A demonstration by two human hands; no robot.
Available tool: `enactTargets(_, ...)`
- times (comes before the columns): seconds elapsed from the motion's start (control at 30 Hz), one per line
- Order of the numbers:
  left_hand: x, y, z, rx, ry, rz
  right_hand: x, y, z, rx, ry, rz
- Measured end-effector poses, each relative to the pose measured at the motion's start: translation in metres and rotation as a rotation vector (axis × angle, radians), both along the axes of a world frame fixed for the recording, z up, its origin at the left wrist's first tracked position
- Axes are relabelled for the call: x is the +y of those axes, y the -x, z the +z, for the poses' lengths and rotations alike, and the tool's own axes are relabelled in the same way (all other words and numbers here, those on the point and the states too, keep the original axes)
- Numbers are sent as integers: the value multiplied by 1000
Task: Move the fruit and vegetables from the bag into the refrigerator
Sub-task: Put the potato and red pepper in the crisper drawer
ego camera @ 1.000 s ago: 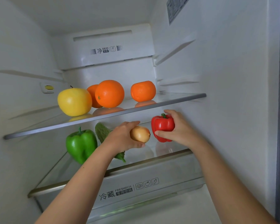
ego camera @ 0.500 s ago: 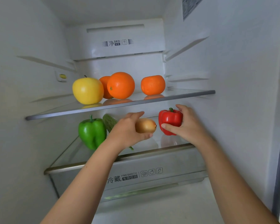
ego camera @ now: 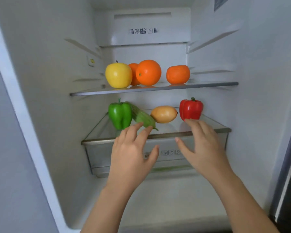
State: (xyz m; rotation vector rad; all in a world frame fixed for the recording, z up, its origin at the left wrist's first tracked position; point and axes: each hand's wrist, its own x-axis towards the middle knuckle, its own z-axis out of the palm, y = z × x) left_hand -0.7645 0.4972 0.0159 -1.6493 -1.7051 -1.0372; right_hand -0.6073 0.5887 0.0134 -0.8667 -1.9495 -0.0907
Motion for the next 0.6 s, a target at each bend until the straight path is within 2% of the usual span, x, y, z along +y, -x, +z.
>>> enactTargets(0.17, -40, 1, -32, -7, 34, 59, -45, 1, -24, -153, -23, -67)
enactTargets(0.6, -124, -37, -79, -33, 50, 30, -147, -41, -67, -258, 28, -144)
